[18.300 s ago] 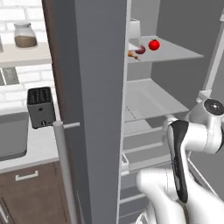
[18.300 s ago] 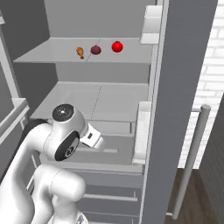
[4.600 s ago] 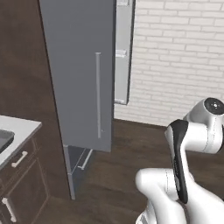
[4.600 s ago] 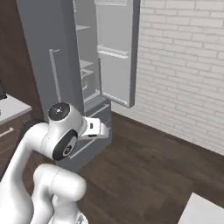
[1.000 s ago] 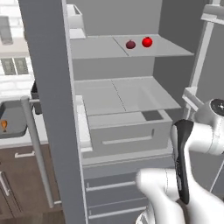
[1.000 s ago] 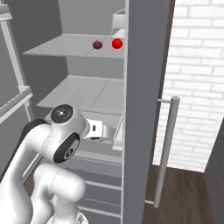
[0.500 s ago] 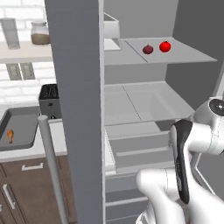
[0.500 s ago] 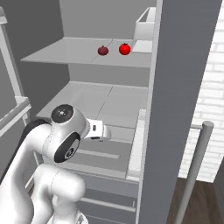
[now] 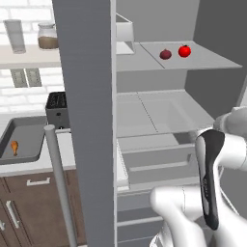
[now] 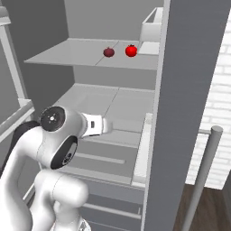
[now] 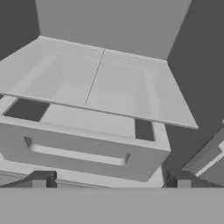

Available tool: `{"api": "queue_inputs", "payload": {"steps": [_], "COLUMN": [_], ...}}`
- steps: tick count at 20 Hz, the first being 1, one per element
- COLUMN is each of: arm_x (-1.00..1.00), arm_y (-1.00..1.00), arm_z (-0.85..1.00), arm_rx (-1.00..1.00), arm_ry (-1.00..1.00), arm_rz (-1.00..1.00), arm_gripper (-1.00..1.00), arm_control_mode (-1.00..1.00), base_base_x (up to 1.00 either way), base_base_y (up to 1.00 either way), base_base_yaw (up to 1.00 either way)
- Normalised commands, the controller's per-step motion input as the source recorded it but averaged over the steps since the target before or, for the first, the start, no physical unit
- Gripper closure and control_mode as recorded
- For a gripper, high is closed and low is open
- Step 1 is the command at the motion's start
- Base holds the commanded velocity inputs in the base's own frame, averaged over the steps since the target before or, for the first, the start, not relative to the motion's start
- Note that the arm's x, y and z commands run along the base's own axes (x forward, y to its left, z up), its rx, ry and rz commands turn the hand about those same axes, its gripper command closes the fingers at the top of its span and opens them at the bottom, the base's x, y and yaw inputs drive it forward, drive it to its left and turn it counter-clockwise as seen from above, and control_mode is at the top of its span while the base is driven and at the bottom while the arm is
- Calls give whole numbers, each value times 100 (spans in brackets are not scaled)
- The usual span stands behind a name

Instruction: Place one tomato and one chicken drumstick in each tupperware on the nearby counter, to pack two identical lunches.

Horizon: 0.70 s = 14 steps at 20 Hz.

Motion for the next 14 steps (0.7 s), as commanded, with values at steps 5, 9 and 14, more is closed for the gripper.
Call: {"api": "queue_inputs", "payload": {"steps": [5, 9, 14], "arm_x": [0, 1, 0], "arm_y": [22, 49, 30], "arm_z": [100, 100, 100], "arm_rx": [0, -2, -3], "arm_ry": [-47, -31, -5], "arm_rz": [-5, -7, -7], "arm_gripper": [-100, -100, -100], "arm_control_mode": [-100, -100, -100], "base_base_x": [0, 0, 0], "base_base_y": [0, 0, 0], "base_base_yaw": [0, 0, 0]}}
